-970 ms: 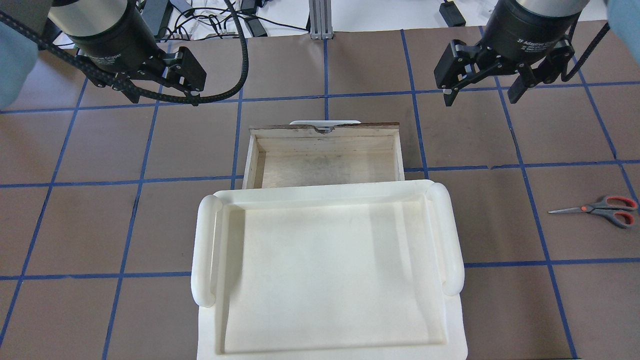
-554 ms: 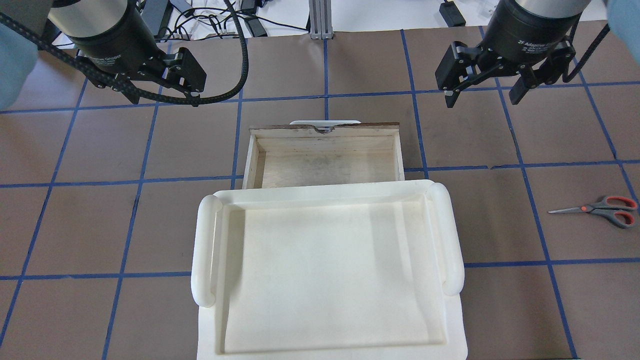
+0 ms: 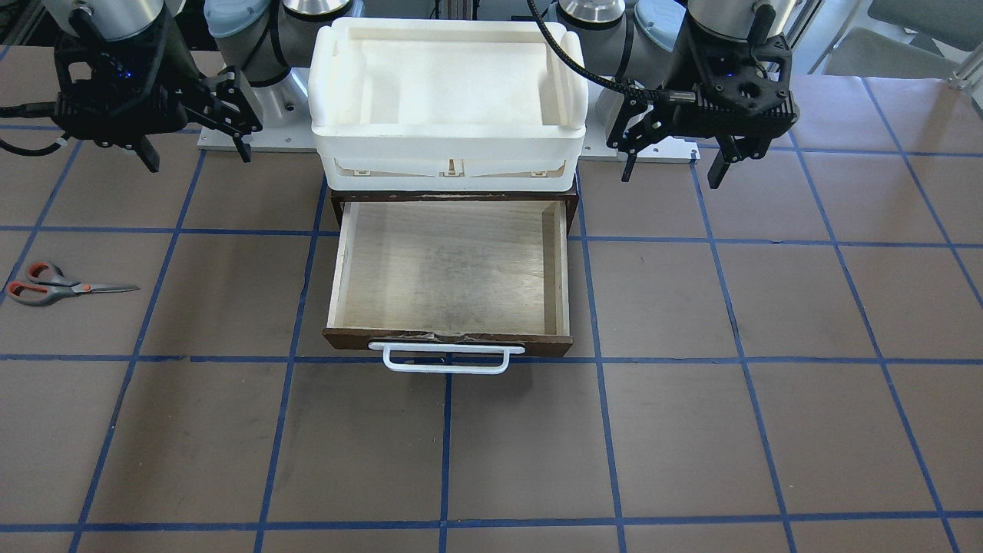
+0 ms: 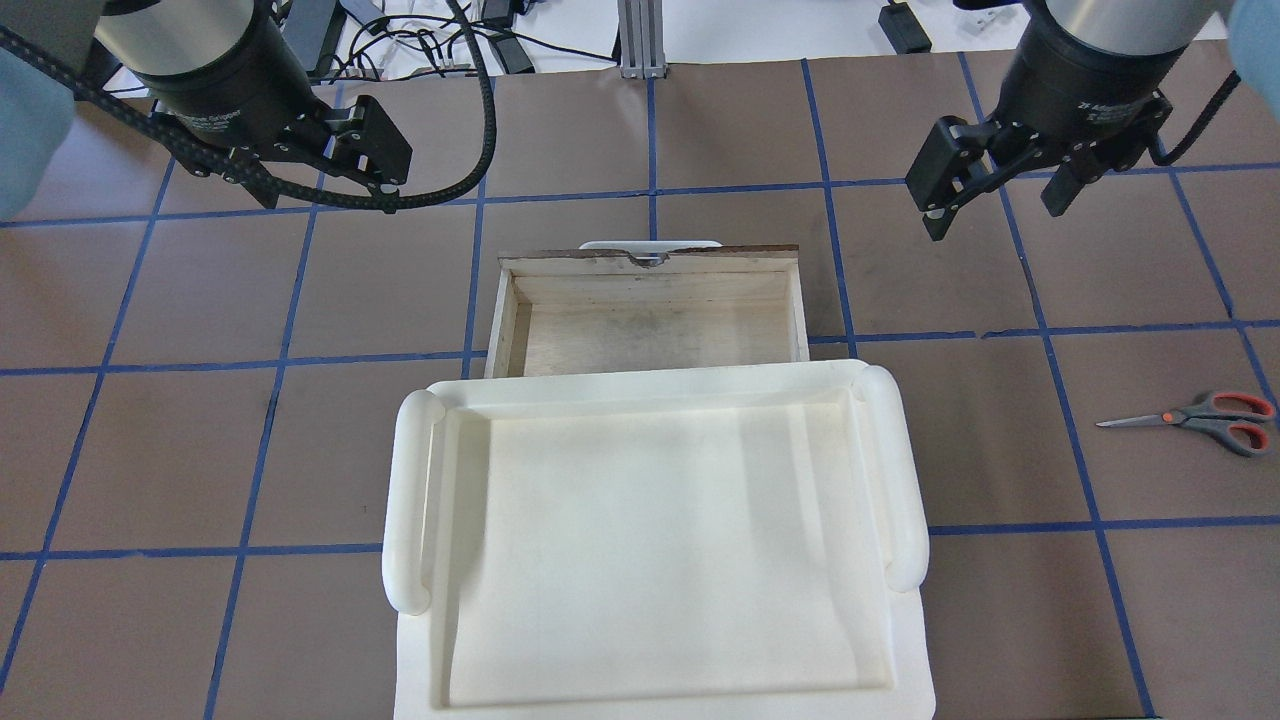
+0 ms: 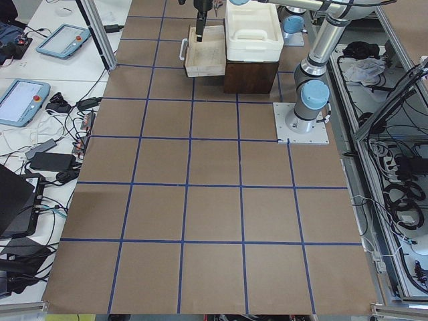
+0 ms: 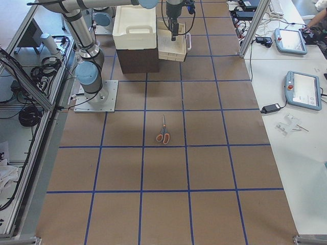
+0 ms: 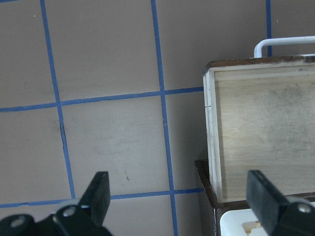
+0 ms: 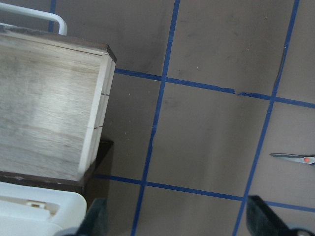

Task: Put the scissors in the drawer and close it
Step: 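Move the right gripper outward and down toward the grey-orange scissors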

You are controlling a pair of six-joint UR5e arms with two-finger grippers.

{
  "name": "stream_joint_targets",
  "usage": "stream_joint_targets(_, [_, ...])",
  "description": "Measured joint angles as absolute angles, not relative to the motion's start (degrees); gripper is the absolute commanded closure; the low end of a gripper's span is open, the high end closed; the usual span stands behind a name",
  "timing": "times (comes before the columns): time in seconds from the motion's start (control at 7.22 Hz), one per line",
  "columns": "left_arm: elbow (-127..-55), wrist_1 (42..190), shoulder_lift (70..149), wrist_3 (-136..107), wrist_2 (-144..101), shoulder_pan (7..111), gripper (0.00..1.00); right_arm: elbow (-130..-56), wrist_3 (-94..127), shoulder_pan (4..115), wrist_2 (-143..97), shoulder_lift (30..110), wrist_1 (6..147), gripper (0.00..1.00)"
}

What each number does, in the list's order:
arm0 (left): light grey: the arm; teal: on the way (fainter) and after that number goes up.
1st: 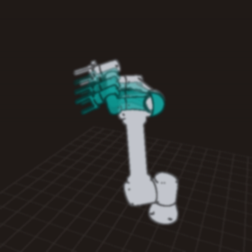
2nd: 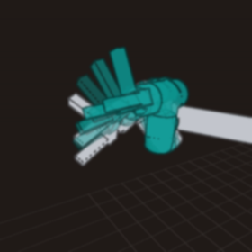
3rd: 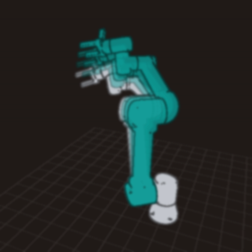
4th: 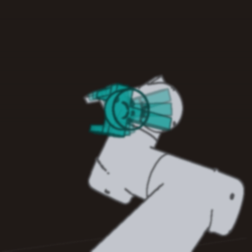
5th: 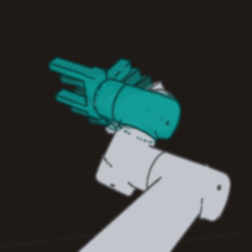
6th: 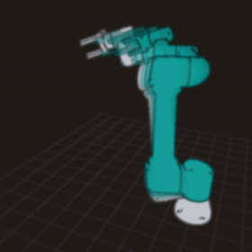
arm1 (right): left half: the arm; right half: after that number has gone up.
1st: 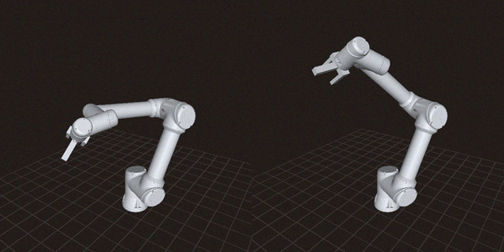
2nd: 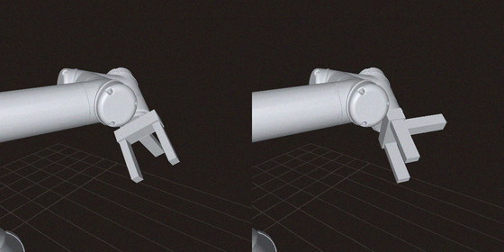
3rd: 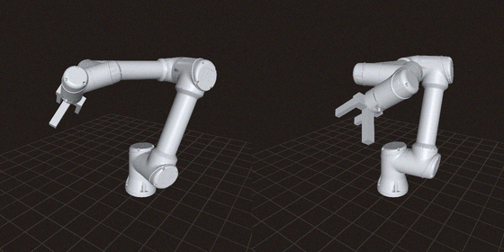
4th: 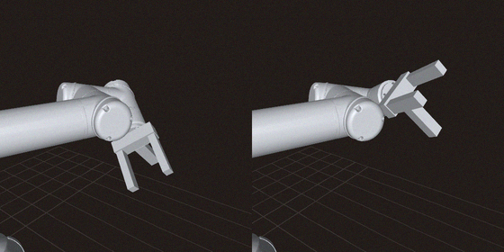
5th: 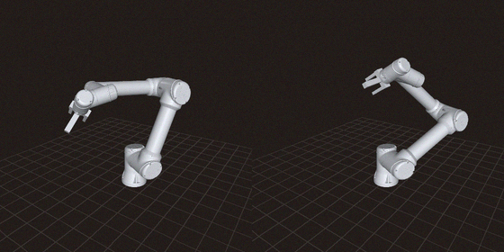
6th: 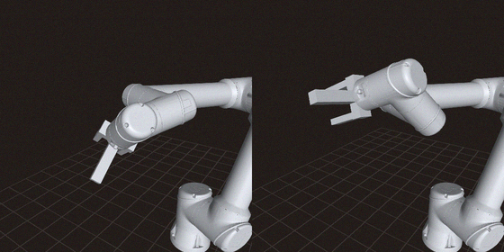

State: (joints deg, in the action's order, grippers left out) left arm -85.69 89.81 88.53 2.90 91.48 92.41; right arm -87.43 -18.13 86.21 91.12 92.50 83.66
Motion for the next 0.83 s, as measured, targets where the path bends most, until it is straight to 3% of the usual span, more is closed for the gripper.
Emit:
stream_joint_targets(0.55, [-85.69,89.74,88.59,2.90,91.42,92.40,0.00,-92.54,-64.10,68.44,92.84,92.46,85.84,0.00])
stream_joint_targets(0.83, [-85.69,89.76,88.60,2.90,91.41,92.40,0.00,-99.40,-88.03,56.47,92.41,92.30,91.01,0.00])
